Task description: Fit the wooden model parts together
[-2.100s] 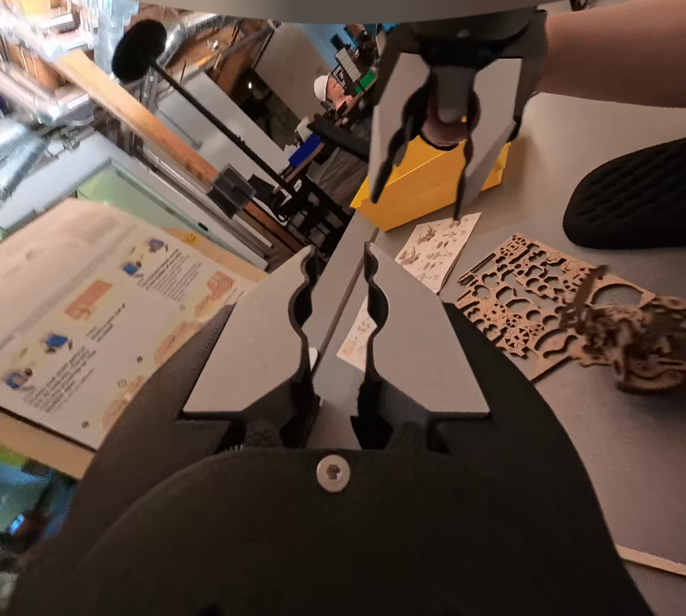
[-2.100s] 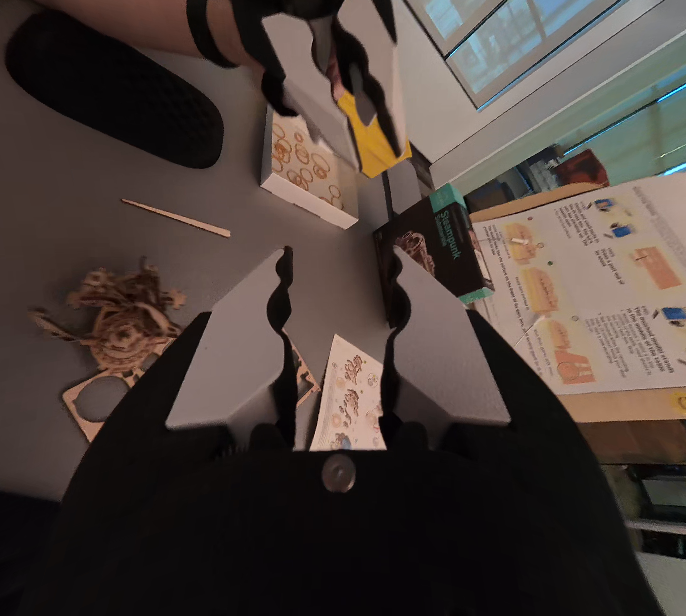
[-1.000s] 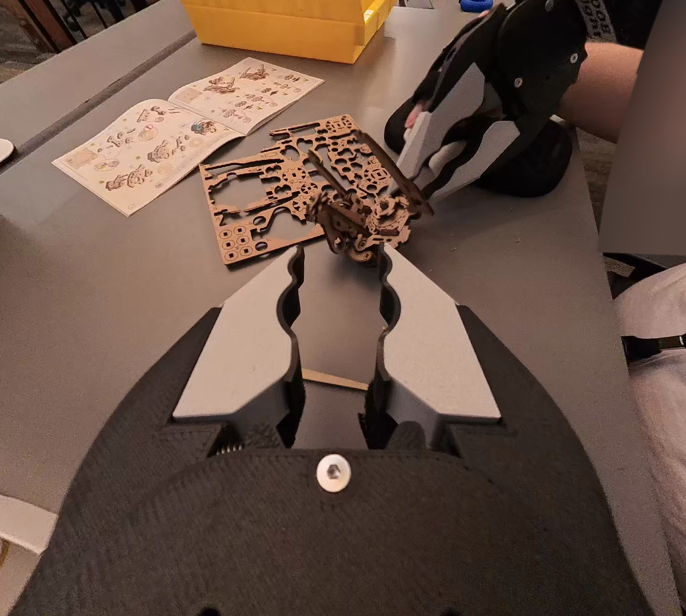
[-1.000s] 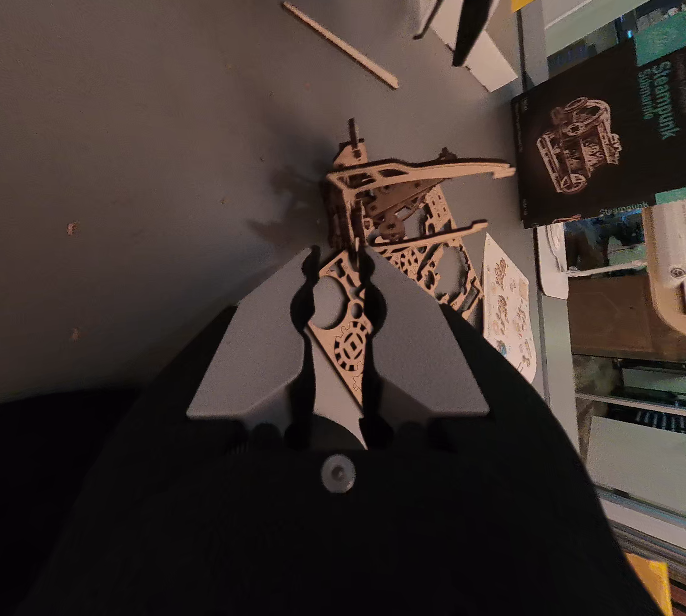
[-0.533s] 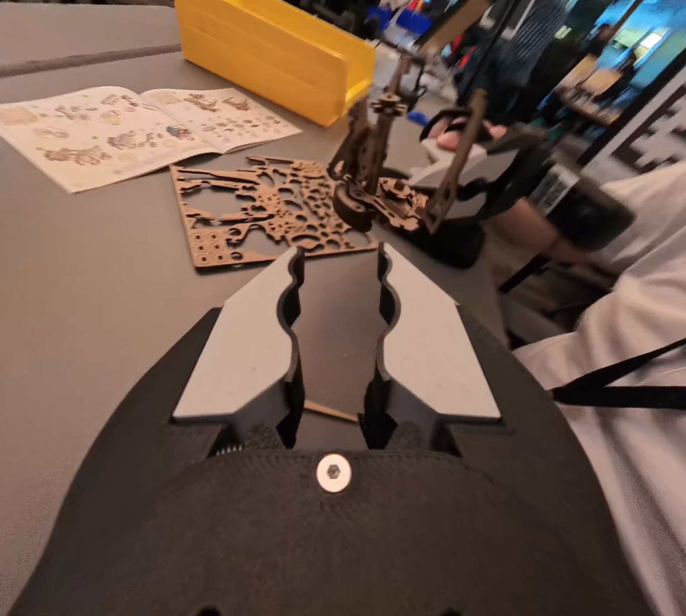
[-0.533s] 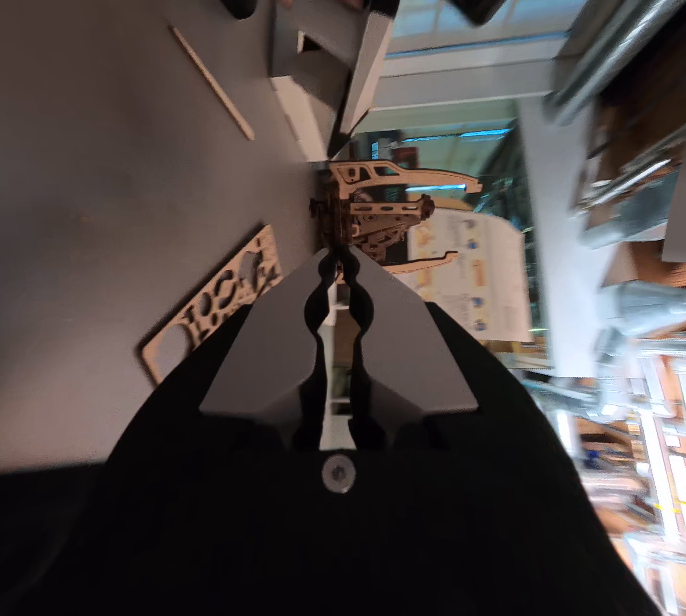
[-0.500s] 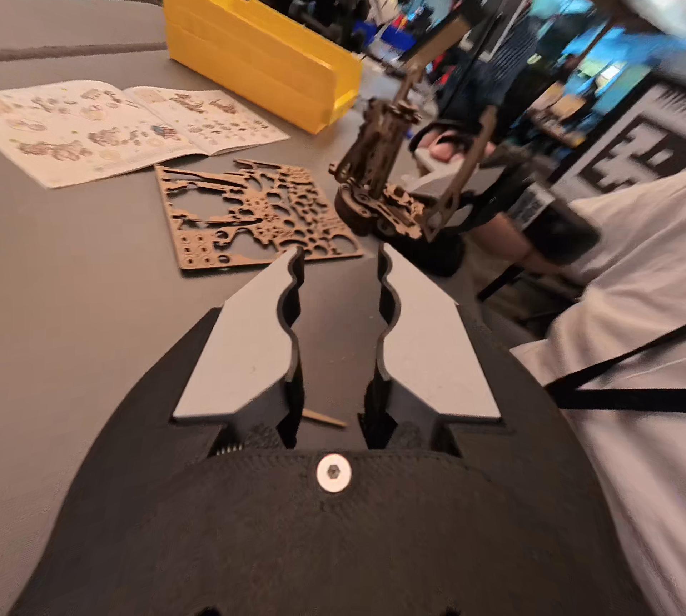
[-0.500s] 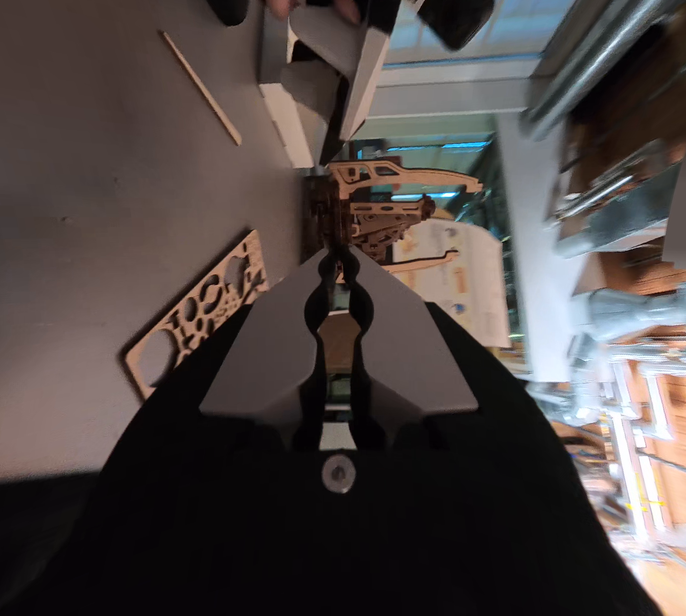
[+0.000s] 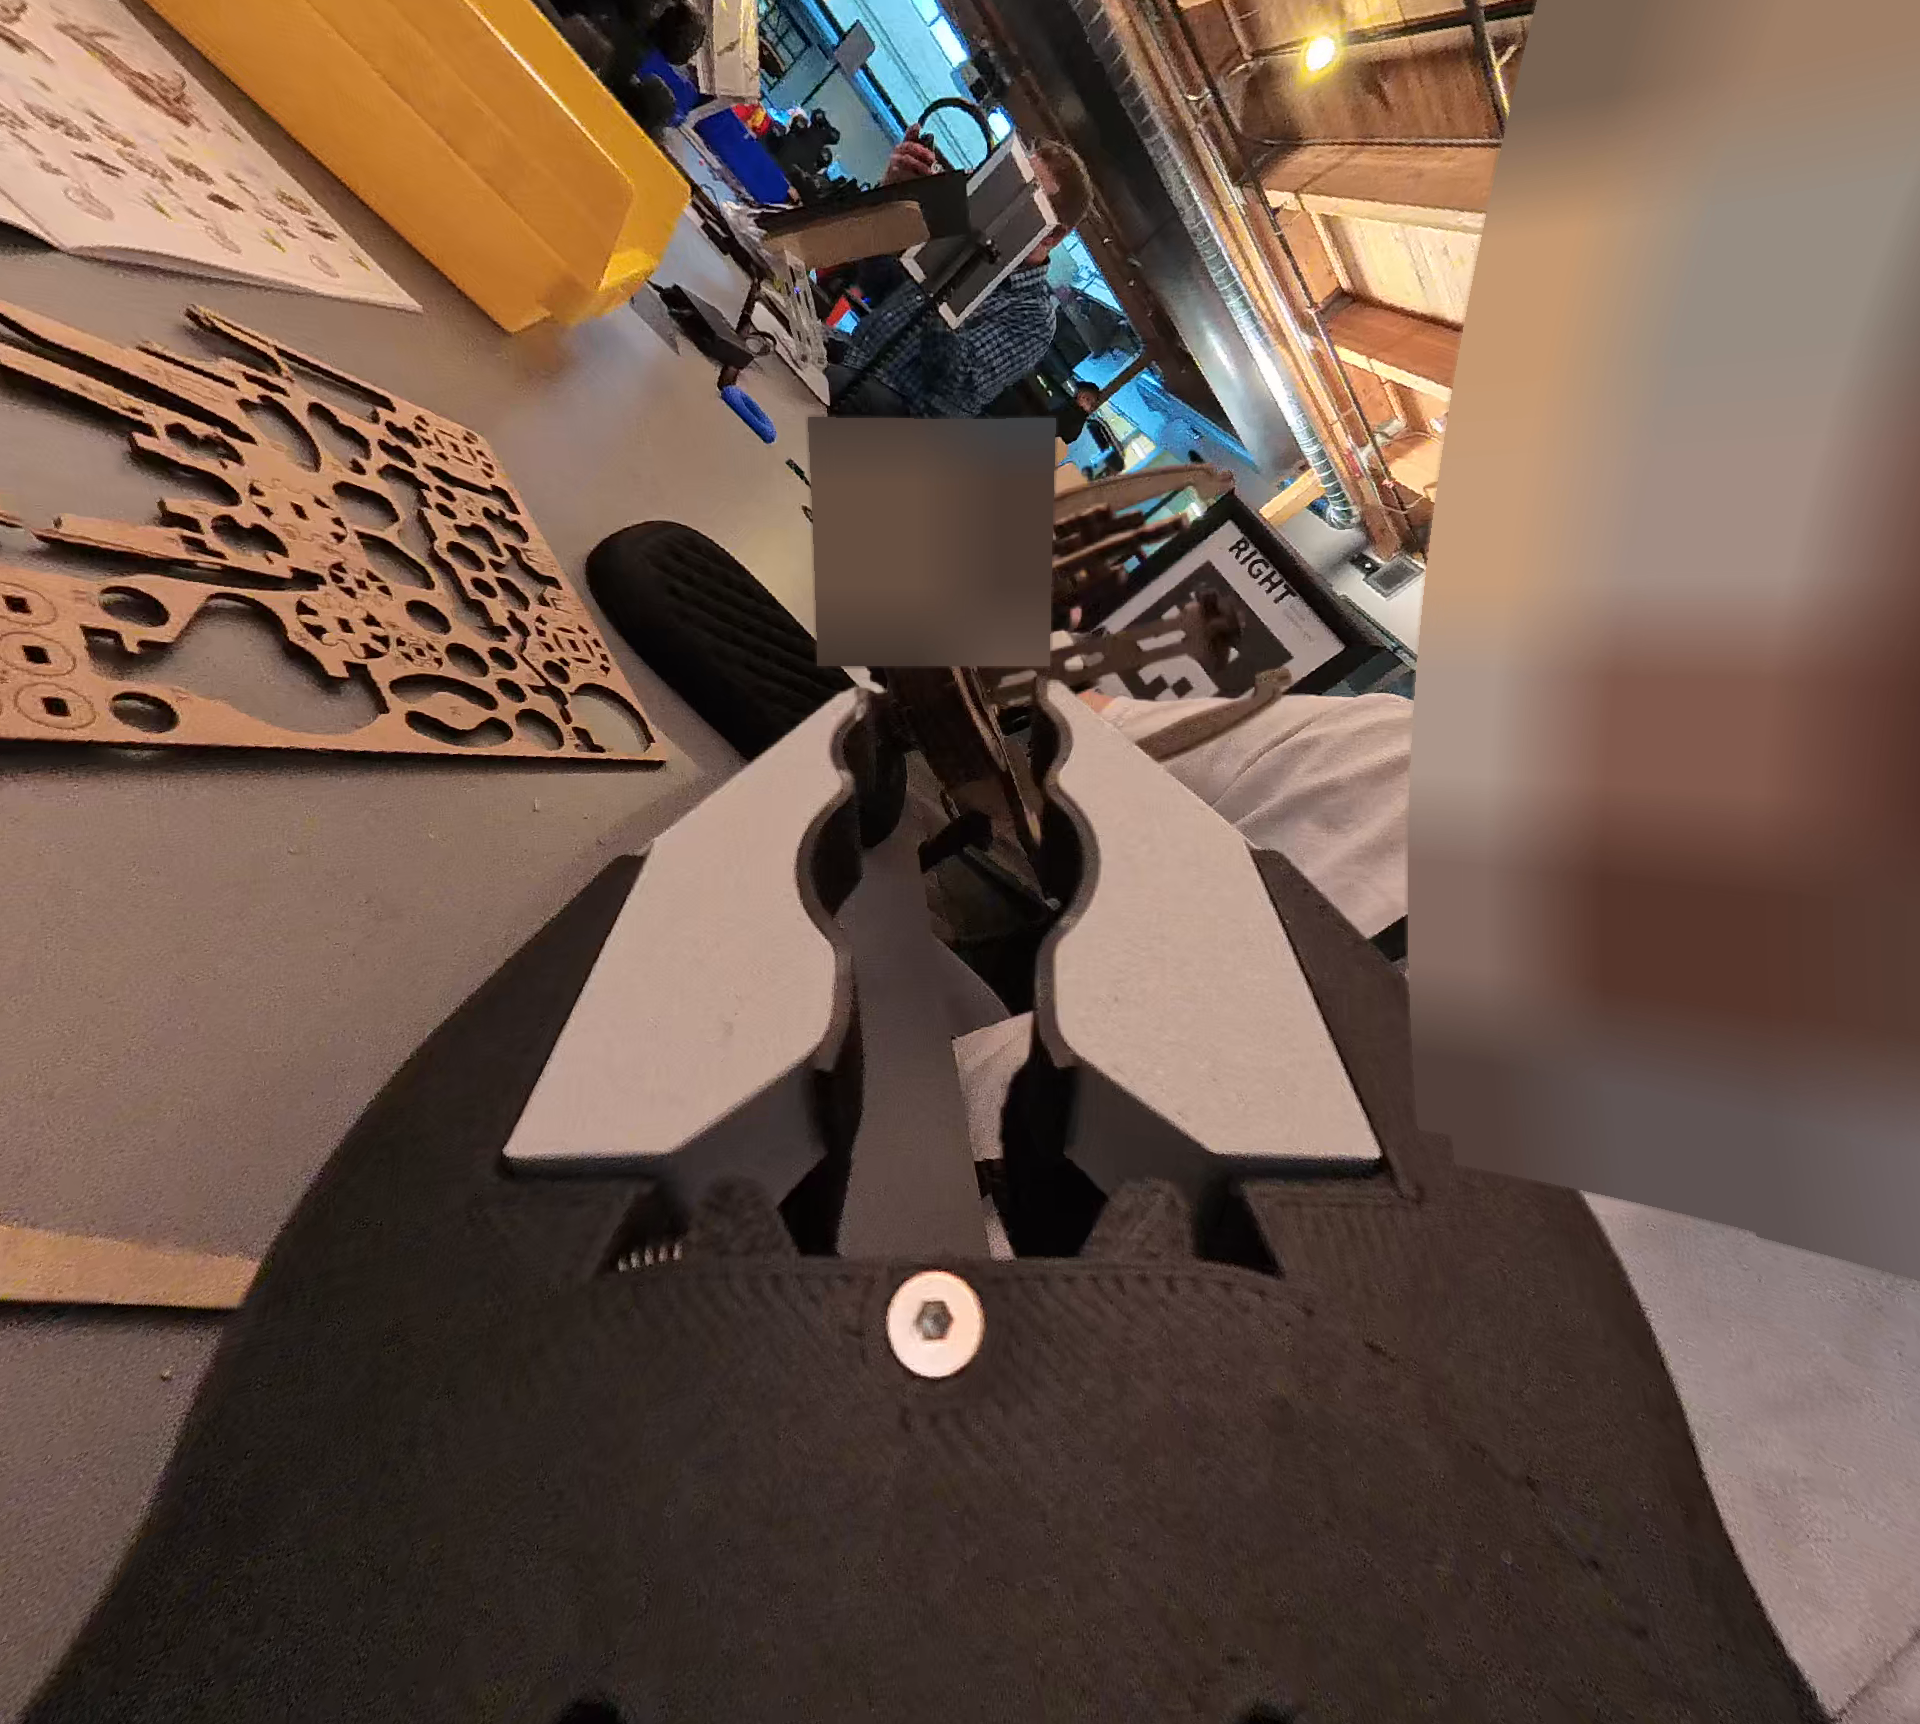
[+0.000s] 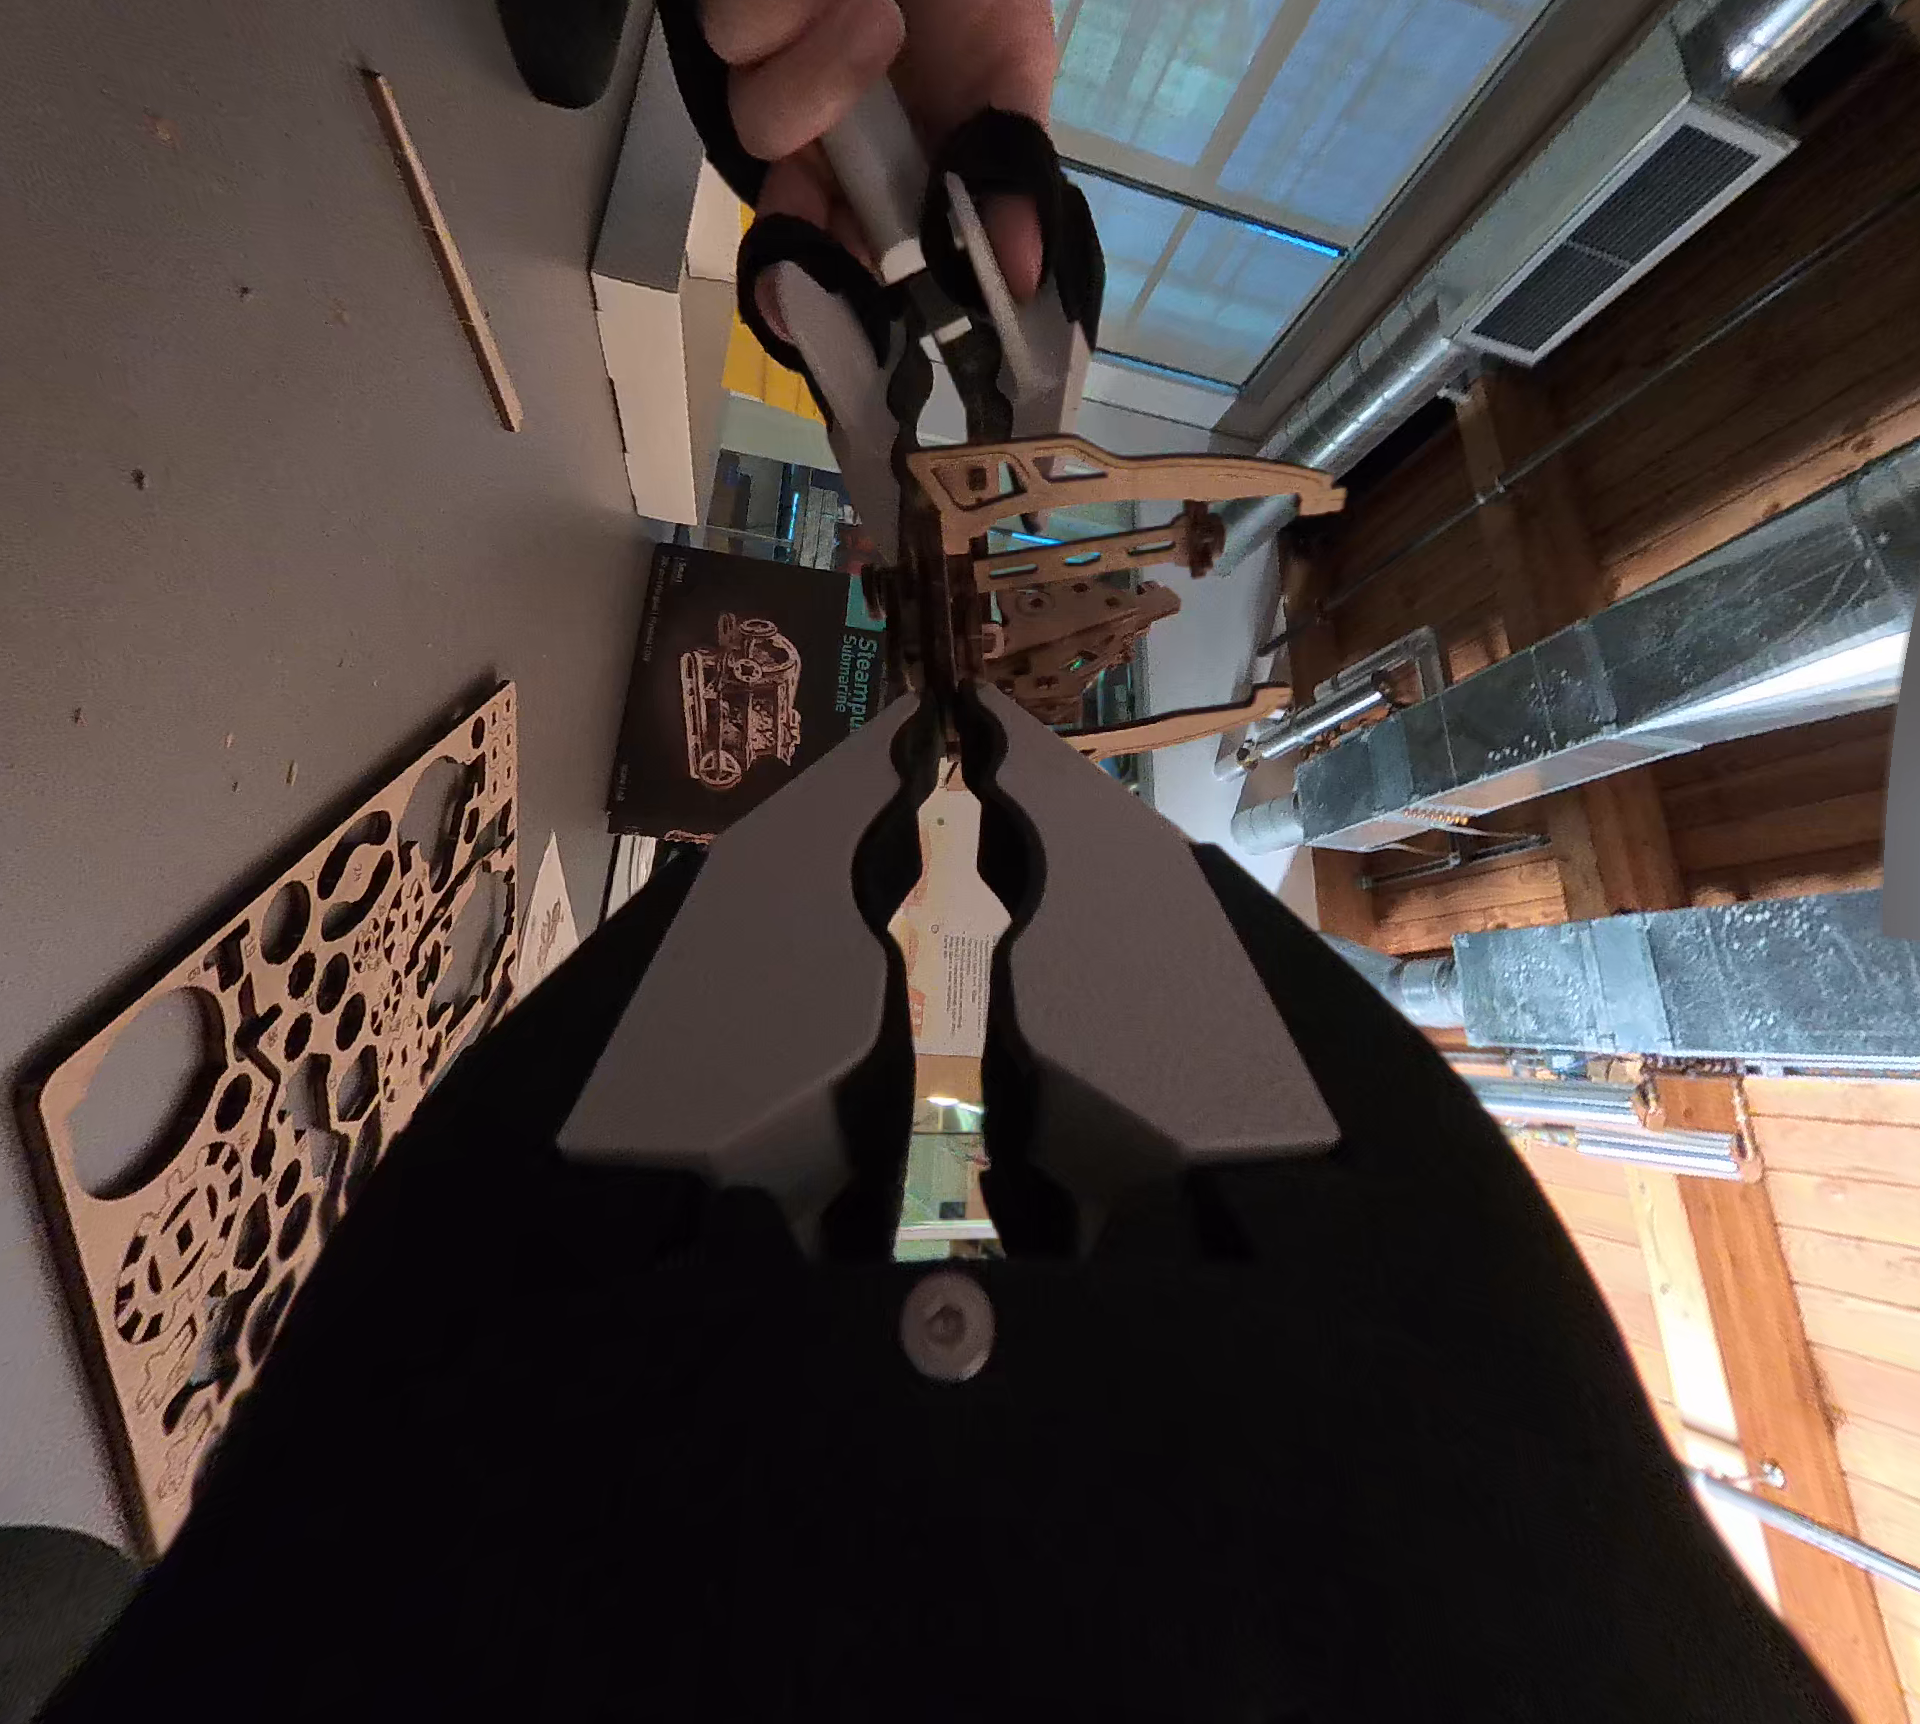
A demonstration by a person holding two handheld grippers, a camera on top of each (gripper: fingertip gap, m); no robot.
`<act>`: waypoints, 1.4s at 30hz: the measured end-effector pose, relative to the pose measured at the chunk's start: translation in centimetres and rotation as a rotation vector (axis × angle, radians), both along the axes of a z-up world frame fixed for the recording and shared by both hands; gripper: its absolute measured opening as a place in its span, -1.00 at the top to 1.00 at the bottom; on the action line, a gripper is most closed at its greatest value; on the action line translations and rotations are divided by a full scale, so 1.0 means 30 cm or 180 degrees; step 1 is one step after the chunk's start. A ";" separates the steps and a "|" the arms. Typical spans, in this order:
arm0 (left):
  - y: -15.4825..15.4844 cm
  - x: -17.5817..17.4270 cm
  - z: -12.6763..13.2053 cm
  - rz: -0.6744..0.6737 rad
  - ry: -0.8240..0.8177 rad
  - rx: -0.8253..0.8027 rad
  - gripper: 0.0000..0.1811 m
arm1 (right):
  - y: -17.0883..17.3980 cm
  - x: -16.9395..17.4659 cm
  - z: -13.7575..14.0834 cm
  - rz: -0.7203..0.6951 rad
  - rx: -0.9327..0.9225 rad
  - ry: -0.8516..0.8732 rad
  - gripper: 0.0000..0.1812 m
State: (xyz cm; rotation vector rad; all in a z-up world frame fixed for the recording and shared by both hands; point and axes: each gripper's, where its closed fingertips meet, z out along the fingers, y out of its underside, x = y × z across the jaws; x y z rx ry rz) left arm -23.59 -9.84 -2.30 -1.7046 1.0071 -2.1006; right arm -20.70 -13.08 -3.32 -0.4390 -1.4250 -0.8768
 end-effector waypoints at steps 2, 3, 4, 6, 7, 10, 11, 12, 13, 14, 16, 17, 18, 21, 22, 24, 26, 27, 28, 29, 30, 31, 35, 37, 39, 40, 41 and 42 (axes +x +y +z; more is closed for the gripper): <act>0.000 0.006 -0.012 -0.0030 0.0034 -0.0012 0.73 | 0.007 0.000 -0.009 -0.0012 0.0027 -0.0062 0.98; -0.005 0.007 -0.016 -0.0067 0.0044 -0.0002 0.76 | 0.009 0.001 -0.009 -0.0011 0.0057 -0.0080 0.98; -0.008 0.008 -0.020 -0.0086 0.0057 0.0007 0.79 | 0.009 0.000 -0.010 0.0008 0.0075 -0.0100 0.98; -0.007 0.010 -0.025 -0.0094 0.0066 0.0027 0.85 | 0.006 -0.004 -0.013 0.0068 0.0101 -0.0123 0.98; -0.007 0.010 -0.026 -0.0110 0.0055 0.0030 0.85 | 0.006 -0.005 -0.014 0.0087 0.0134 -0.0142 0.97; -0.003 0.010 -0.031 -0.0083 0.0008 0.0219 0.88 | 0.021 0.000 -0.030 0.0087 0.0115 -0.0171 0.95; -0.006 0.008 -0.033 -0.0076 0.0001 0.0353 0.89 | 0.026 0.004 -0.039 0.0089 0.0039 -0.0147 0.93; -0.010 0.005 -0.032 -0.0086 -0.0010 0.0471 0.89 | 0.031 0.009 -0.045 0.0090 -0.0074 -0.0088 0.92; -0.014 0.000 -0.032 -0.0099 -0.0015 0.0575 0.89 | 0.032 0.014 -0.045 0.0098 -0.0189 0.0007 0.92; -0.015 -0.006 -0.034 -0.0100 -0.0012 0.0692 0.89 | 0.026 0.014 -0.048 0.0141 -0.0300 0.0069 0.91; -0.012 -0.020 -0.041 -0.0099 0.0020 0.0884 0.89 | 0.020 0.024 -0.053 0.0169 -0.0496 0.0194 0.88; -0.006 -0.026 -0.048 -0.0083 0.0062 0.0954 0.89 | 0.019 0.033 -0.061 0.0182 -0.0614 0.0235 0.85; 0.002 -0.030 -0.058 -0.0059 0.0115 0.1033 0.89 | 0.022 0.046 -0.073 0.0182 -0.0761 0.0265 0.84; -0.004 -0.041 -0.079 -0.0109 0.0140 0.1378 0.89 | 0.037 0.082 -0.110 0.0233 -0.1587 0.0575 0.85; -0.003 -0.039 -0.081 -0.0075 0.0129 0.1500 0.89 | 0.049 0.093 -0.118 0.0220 -0.2027 0.0790 0.84; -0.003 -0.030 -0.079 0.0027 0.0097 0.1806 0.89 | 0.075 0.111 -0.092 0.0227 -0.2831 0.1423 0.78; -0.001 -0.021 -0.077 0.0209 0.0097 0.2236 0.89 | 0.088 0.118 -0.063 0.0232 -0.3579 0.1964 0.72; -0.001 -0.018 -0.070 0.0310 0.0095 0.2452 0.89 | 0.086 0.117 -0.052 0.0232 -0.3906 0.2154 0.69; 0.004 -0.016 -0.065 0.0439 0.0121 0.2682 0.89 | 0.094 0.125 -0.043 0.0137 -0.4156 0.2393 0.68; 0.009 -0.015 -0.057 0.0577 0.0142 0.2926 0.89 | 0.105 0.139 -0.042 -0.0030 -0.4373 0.2628 0.68; 0.016 -0.016 -0.046 0.0740 0.0150 0.3182 0.89 | 0.100 0.141 -0.038 -0.0089 -0.4598 0.2811 0.62; 0.022 -0.018 -0.033 0.0914 0.0165 0.3453 0.89 | 0.091 0.137 -0.029 -0.0078 -0.4781 0.3019 0.56; 0.042 -0.034 0.030 0.1643 0.0281 0.4585 0.89 | 0.044 0.103 0.037 0.0355 -0.5512 0.3879 0.47; 0.057 -0.043 0.055 0.1997 0.0442 0.5134 0.89 | 0.016 0.080 0.086 0.0770 -0.5773 0.4167 0.35; 0.071 -0.047 0.066 0.2278 0.0659 0.5673 0.89 | 0.024 0.069 0.126 0.0902 -0.5667 0.4474 0.36; 0.073 -0.047 0.070 0.2382 0.0740 0.5913 0.89 | 0.026 0.053 0.141 0.0937 -0.5493 0.4525 0.36; 0.072 -0.045 0.072 0.2459 0.0803 0.6118 0.89 | 0.032 0.034 0.148 0.0914 -0.5275 0.4535 0.37; 0.070 -0.044 0.076 0.2538 0.0846 0.6270 0.89 | 0.043 0.015 0.147 0.0839 -0.5034 0.4522 0.37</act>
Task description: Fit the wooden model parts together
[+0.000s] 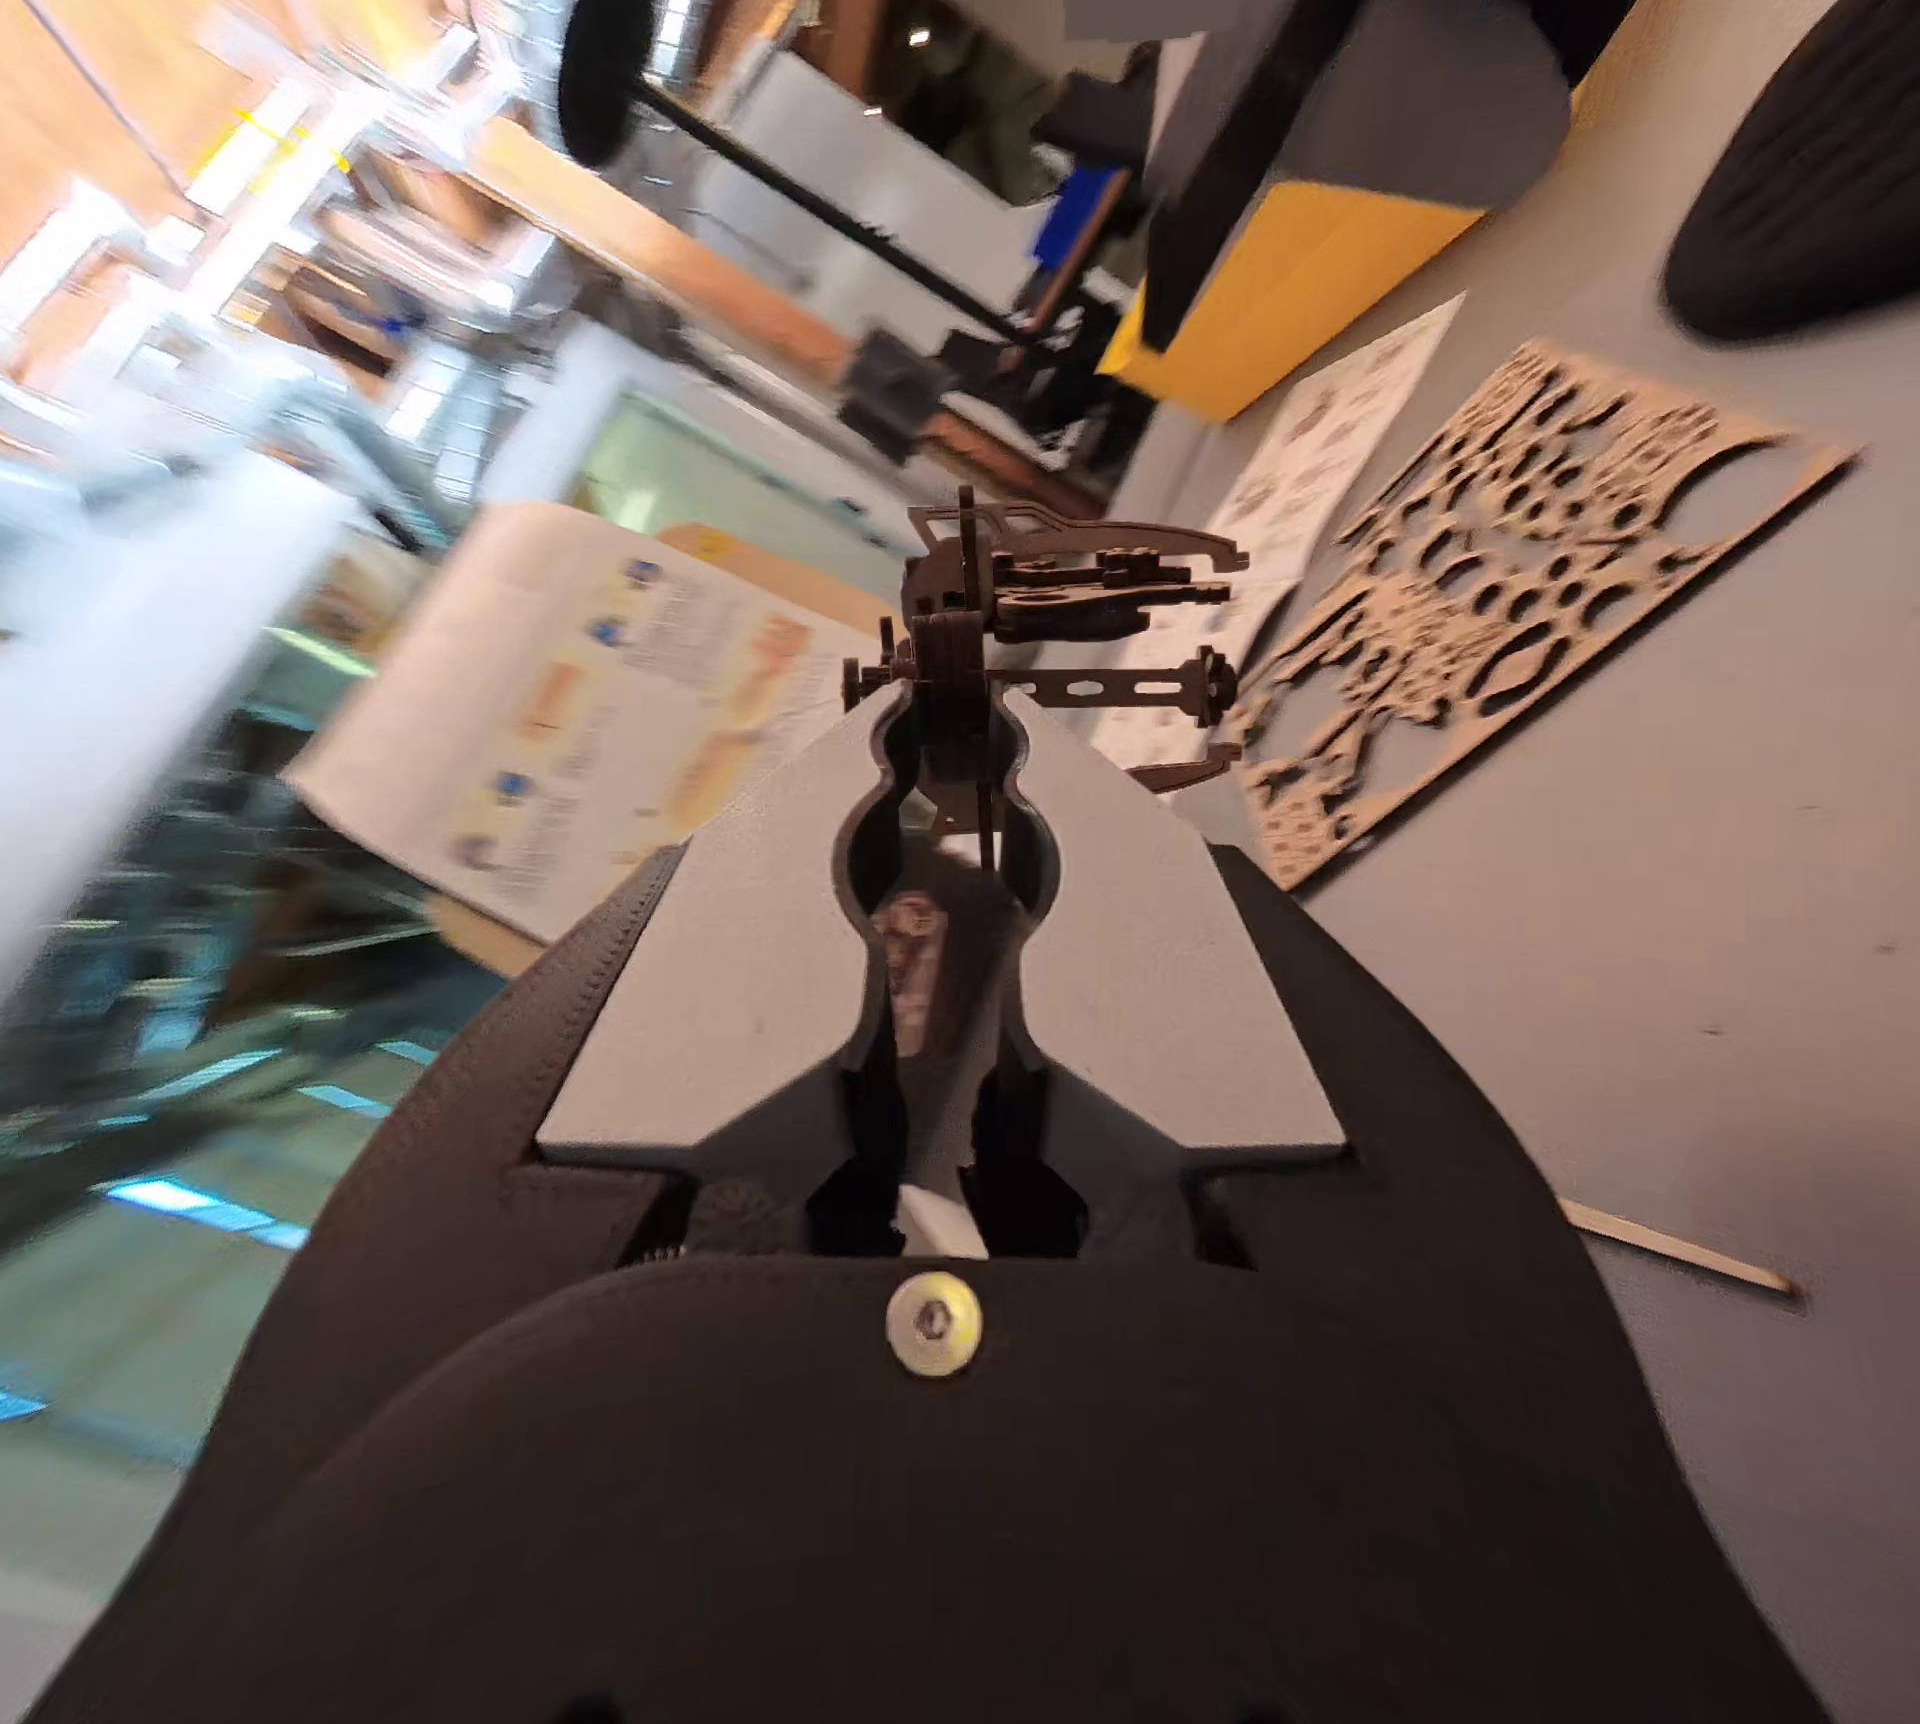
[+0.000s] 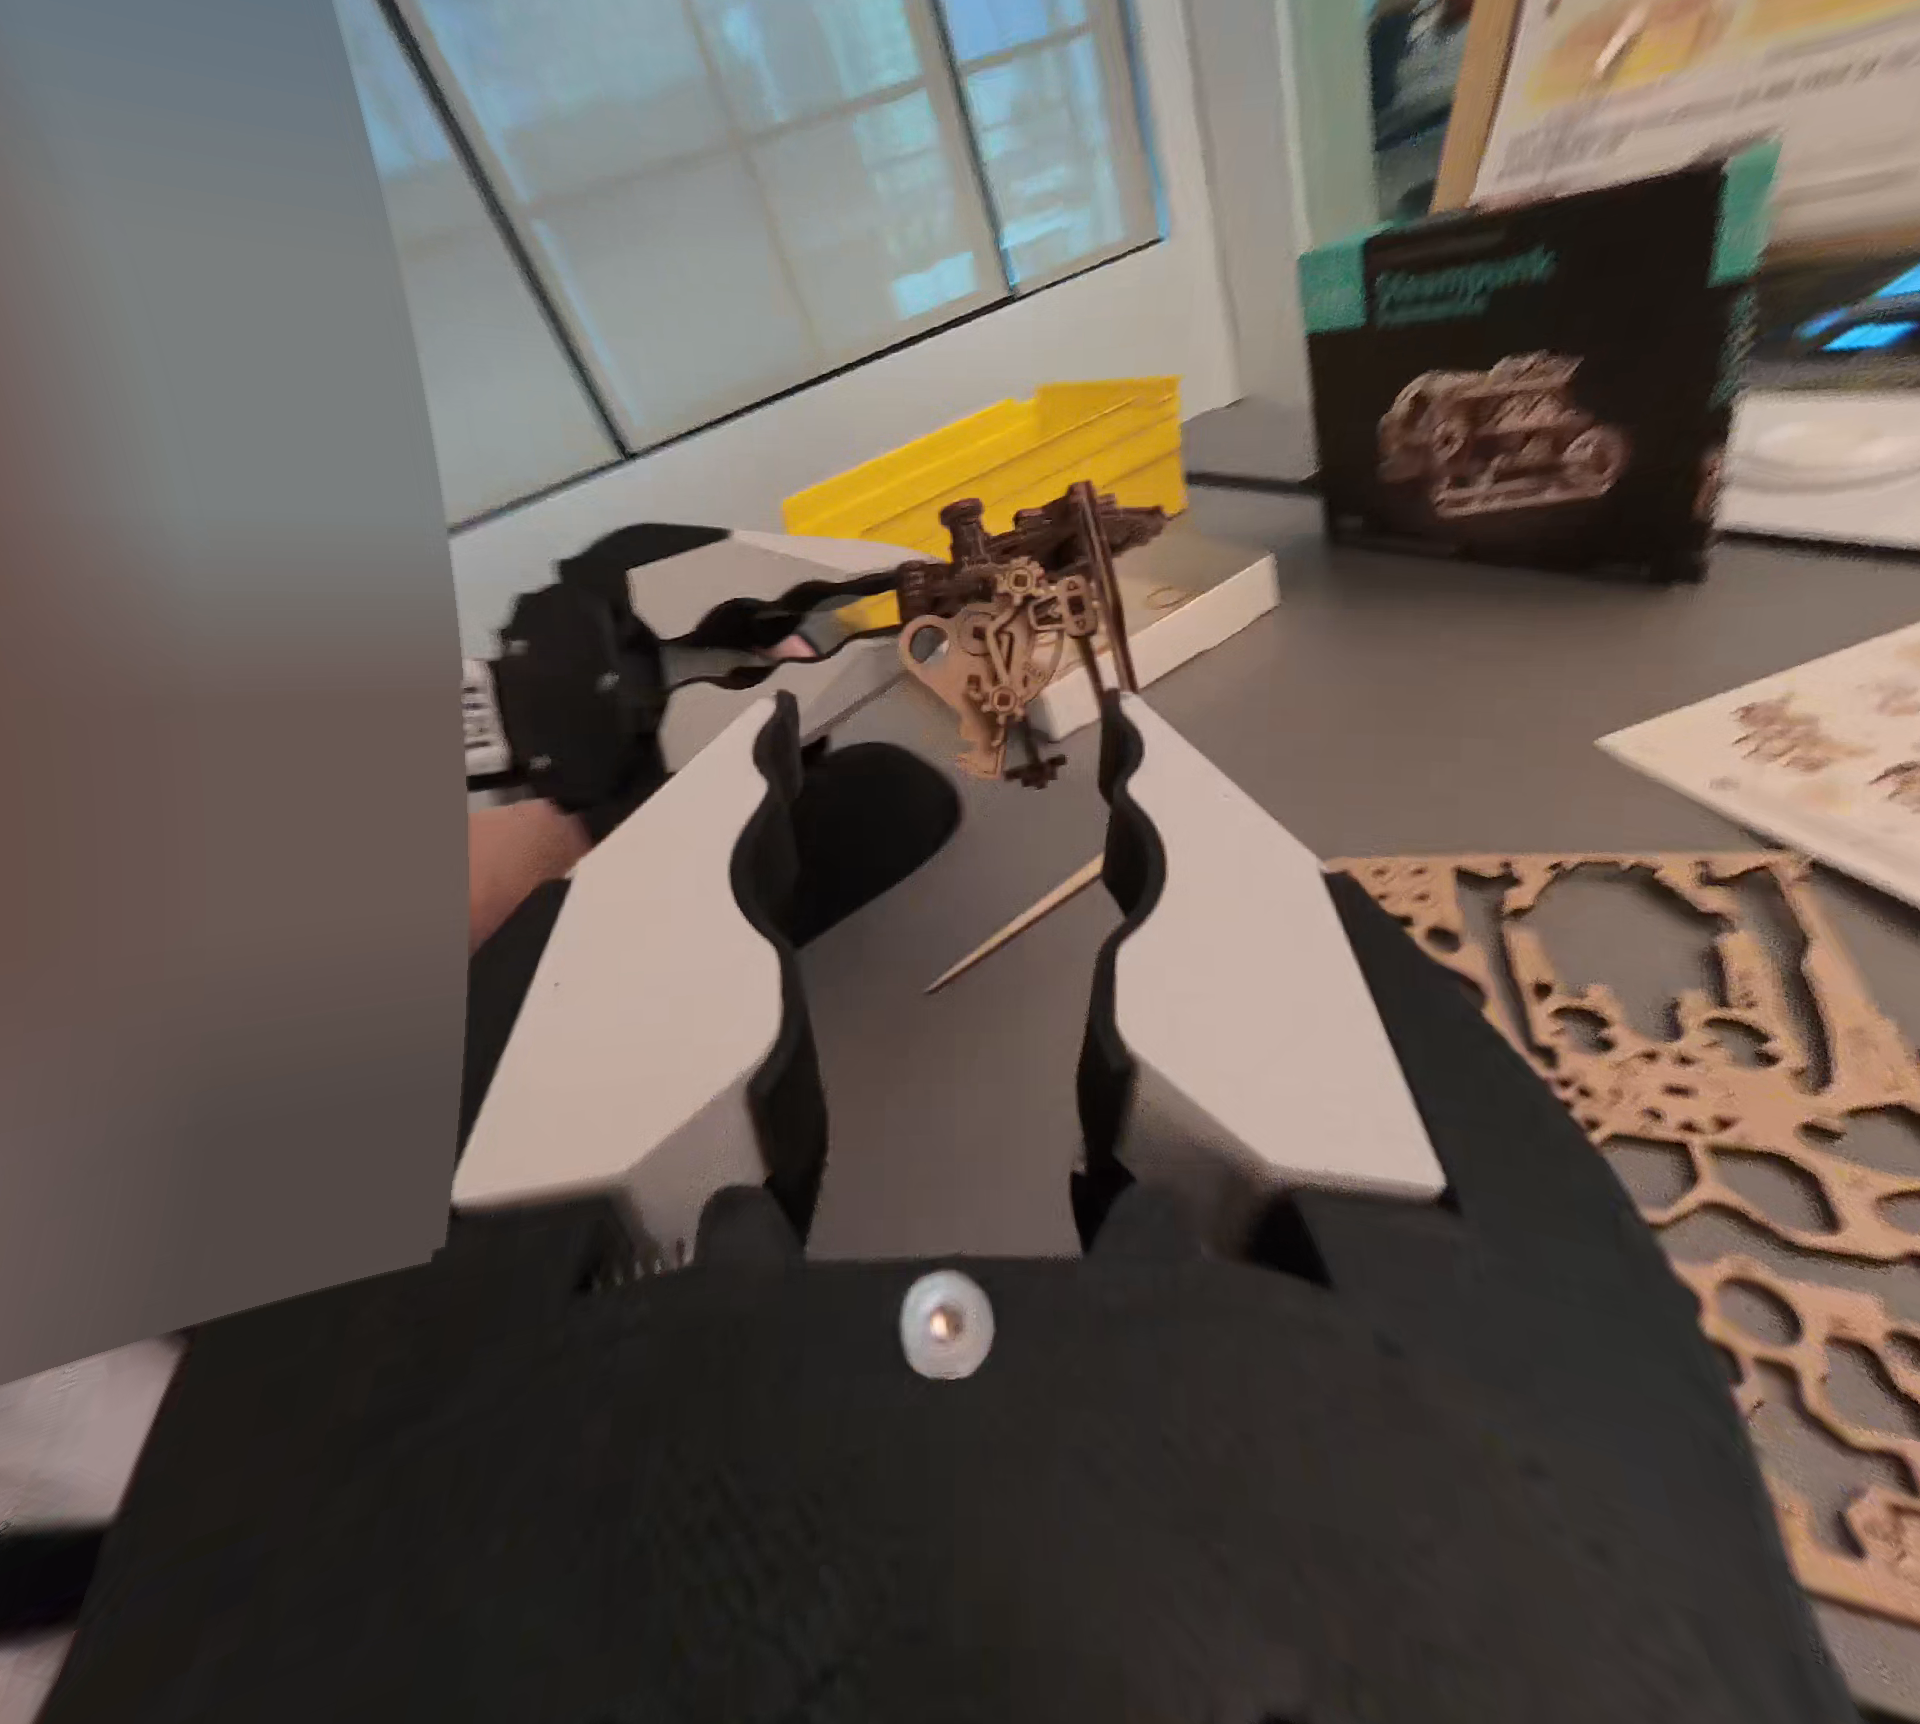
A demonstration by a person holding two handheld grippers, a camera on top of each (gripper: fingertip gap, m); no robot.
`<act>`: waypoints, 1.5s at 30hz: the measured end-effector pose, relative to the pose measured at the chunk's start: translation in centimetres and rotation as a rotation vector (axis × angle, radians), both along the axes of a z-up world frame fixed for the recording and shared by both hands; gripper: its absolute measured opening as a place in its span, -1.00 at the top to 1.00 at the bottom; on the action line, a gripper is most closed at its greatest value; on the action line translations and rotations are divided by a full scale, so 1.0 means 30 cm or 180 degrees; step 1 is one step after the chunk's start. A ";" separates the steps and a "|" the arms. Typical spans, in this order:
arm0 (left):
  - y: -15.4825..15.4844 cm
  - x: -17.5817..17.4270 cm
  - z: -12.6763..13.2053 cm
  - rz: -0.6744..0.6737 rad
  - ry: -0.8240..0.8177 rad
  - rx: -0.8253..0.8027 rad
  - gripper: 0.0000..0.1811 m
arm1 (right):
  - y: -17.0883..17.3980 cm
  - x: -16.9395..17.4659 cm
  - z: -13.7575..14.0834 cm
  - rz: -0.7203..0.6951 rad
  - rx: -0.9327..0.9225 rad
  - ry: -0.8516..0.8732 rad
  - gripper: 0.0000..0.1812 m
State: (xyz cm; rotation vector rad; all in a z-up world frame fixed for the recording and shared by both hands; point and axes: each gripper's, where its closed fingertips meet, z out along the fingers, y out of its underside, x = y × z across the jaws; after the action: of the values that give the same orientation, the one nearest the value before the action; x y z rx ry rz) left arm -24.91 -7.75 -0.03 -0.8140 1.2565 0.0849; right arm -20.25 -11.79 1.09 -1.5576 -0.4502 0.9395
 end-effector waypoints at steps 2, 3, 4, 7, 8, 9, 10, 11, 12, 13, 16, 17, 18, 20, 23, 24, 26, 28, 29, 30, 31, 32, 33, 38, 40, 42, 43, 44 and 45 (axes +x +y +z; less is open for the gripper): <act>-0.008 -0.002 0.016 0.0114 -0.0024 0.0210 0.89 | 0.027 -0.038 -0.024 -0.0198 0.0181 -0.0256 0.38; -0.010 -0.006 0.024 0.0169 -0.0037 0.0295 0.90 | 0.033 -0.060 -0.032 -0.0214 0.0214 -0.0276 0.38; -0.010 -0.010 0.032 0.0229 -0.0039 0.0382 0.90 | 0.037 -0.083 -0.038 -0.0204 0.0223 -0.0237 0.38; -0.007 -0.018 0.041 0.0376 -0.0009 0.0594 0.89 | 0.051 -0.124 -0.044 -0.0225 0.0286 -0.0131 0.38; -0.009 -0.018 0.042 0.0399 0.0001 0.0647 0.89 | 0.058 -0.126 -0.044 -0.0279 0.0330 -0.0131 0.38; -0.010 -0.019 0.043 0.0420 0.0010 0.0684 0.89 | 0.064 -0.129 -0.041 -0.0323 0.0394 -0.0131 0.38; -0.014 -0.017 0.043 0.0418 0.0014 0.0706 0.89 | 0.069 -0.131 -0.037 -0.0356 0.0448 -0.0124 0.38; -0.019 -0.014 0.043 0.0404 0.0015 0.0710 0.89 | 0.075 -0.133 -0.036 -0.0382 0.0485 -0.0127 0.38; -0.021 -0.012 0.042 0.0404 0.0017 0.0690 0.89 | 0.079 -0.139 -0.038 -0.0379 0.0487 -0.0134 0.38; -0.020 -0.009 0.039 0.0414 0.0025 0.0658 0.89 | 0.083 -0.144 -0.041 -0.0359 0.0472 -0.0146 0.38; -0.026 0.002 0.030 0.0377 0.0042 0.0611 0.89 | 0.098 -0.149 -0.042 -0.0360 0.0443 -0.0121 0.38; -0.027 0.005 0.025 0.0372 0.0059 0.0592 0.89 | 0.102 -0.148 -0.039 -0.0366 0.0430 -0.0078 0.38; -0.027 0.008 0.021 0.0364 0.0065 0.0576 0.89 | 0.105 -0.146 -0.037 -0.0370 0.0410 -0.0037 0.38; -0.027 0.008 0.017 0.0346 0.0063 0.0540 0.89 | 0.110 -0.141 -0.035 -0.0356 0.0345 0.0043 0.40; -0.030 0.006 0.018 0.0300 0.0023 0.0465 0.89 | 0.110 -0.131 -0.034 -0.0347 0.0337 0.0063 0.50; -0.030 0.006 0.017 0.0283 0.0012 0.0431 0.89 | 0.108 -0.129 -0.036 -0.0335 0.0353 0.0041 0.54; -0.031 0.006 0.016 0.0247 -0.0006 0.0378 0.89 | 0.108 -0.127 -0.036 -0.0333 0.0355 0.0022 0.55; -0.031 0.007 0.014 0.0233 0.0006 0.0368 0.89 | 0.109 -0.126 -0.039 -0.0349 0.0365 -0.0017 0.54; -0.031 0.007 0.012 0.0229 0.0010 0.0351 0.89 | 0.111 -0.126 -0.043 -0.0358 0.0365 -0.0050 0.54; -0.031 0.008 0.010 0.0224 0.0012 0.0333 0.89 | 0.112 -0.126 -0.046 -0.0361 0.0356 -0.0068 0.52; -0.032 0.008 0.008 0.0219 0.0014 0.0328 0.90 | 0.111 -0.126 -0.047 -0.0362 0.0351 -0.0071 0.52; -0.033 0.008 0.007 0.0217 0.0019 0.0328 0.90 | 0.111 -0.127 -0.048 -0.0371 0.0354 -0.0093 0.51; -0.033 0.008 0.006 0.0212 0.0023 0.0321 0.89 | 0.111 -0.127 -0.051 -0.0385 0.0360 -0.0134 0.52; -0.036 0.009 -0.004 0.0178 0.0073 0.0295 0.89 | 0.111 -0.127 -0.067 -0.0349 0.0361 -0.0297 0.54; -0.036 0.009 -0.009 0.0160 0.0095 0.0270 0.89 | 0.105 -0.129 -0.073 -0.0246 0.0347 -0.0322 0.54; -0.041 0.010 -0.013 0.0109 0.0105 0.0217 0.89 | 0.098 -0.128 -0.080 -0.0144 0.0319 -0.0359 0.55; -0.043 0.010 -0.016 0.0089 0.0116 0.0198 0.89 | 0.095 -0.127 -0.083 -0.0094 0.0318 -0.0378 0.55; -0.045 0.012 -0.020 0.0072 0.0132 0.0189 0.89 | 0.091 -0.126 -0.089 -0.0041 0.0288 -0.0401 0.55; -0.046 0.014 -0.024 0.0064 0.0156 0.0189 0.89 | 0.089 -0.123 -0.092 -0.0012 0.0285 -0.0430 0.55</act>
State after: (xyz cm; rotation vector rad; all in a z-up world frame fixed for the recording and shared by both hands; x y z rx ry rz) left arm -24.49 -9.12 -0.76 -0.7772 1.2861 0.1585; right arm -23.94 -9.11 -1.66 -1.5453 -0.5769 0.8033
